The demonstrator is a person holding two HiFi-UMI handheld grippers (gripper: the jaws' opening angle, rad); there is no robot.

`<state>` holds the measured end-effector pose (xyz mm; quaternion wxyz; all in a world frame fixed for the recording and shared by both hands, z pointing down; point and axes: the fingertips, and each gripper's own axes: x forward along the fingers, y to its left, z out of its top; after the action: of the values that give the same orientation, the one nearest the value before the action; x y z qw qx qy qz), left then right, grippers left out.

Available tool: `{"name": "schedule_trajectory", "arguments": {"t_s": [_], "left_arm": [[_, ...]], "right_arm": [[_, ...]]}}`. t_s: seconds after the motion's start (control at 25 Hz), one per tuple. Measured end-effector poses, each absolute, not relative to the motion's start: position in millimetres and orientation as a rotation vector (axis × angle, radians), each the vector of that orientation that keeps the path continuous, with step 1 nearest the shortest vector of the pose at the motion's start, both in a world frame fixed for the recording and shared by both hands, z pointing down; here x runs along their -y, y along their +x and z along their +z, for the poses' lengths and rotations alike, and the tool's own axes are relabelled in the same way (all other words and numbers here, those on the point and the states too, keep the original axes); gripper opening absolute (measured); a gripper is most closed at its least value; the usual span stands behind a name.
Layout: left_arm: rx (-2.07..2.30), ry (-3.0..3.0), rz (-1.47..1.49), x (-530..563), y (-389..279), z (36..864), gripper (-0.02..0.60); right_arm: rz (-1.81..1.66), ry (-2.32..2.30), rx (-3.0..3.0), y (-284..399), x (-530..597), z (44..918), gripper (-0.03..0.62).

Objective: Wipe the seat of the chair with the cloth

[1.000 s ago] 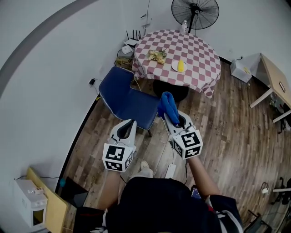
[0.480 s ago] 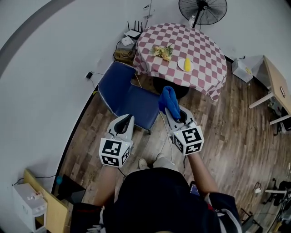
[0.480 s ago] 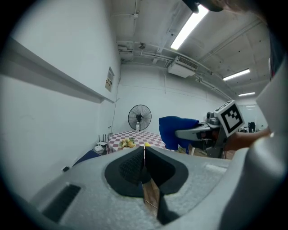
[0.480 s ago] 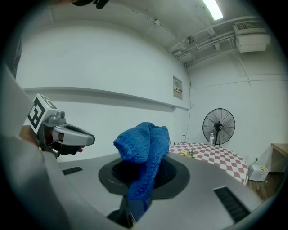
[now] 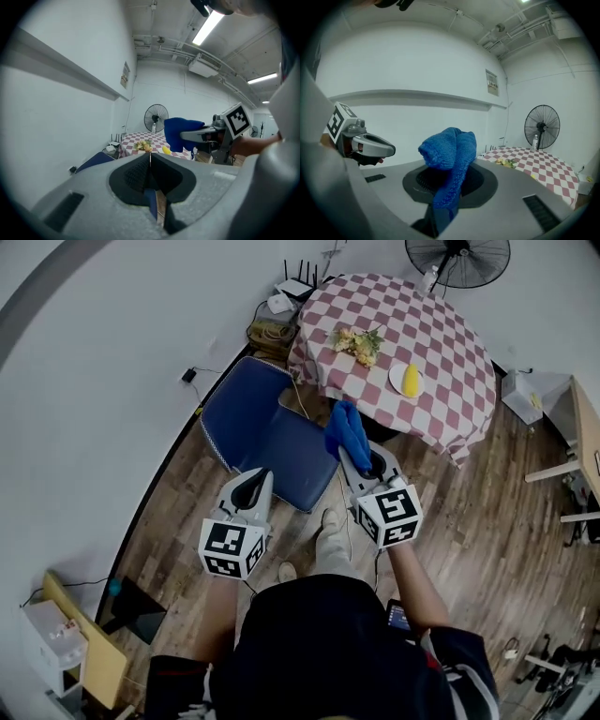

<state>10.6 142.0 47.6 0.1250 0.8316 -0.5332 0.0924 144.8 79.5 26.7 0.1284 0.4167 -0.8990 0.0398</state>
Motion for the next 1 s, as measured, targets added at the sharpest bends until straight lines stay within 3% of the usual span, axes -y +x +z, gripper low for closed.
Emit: {"name": "schedule_trajectory", "arguments": {"t_s": [0.6, 1.0], "left_arm": [[1.670, 2.008, 0.323, -28, 29, 149, 0.020], [1.607, 1.795, 0.465, -40, 14, 245, 0.020]], "right_arm": [[0.201, 0.642, 2.610, 107, 87, 119, 0.058], [0.343, 0.369, 2.463, 75, 84, 226, 0.058]]}}
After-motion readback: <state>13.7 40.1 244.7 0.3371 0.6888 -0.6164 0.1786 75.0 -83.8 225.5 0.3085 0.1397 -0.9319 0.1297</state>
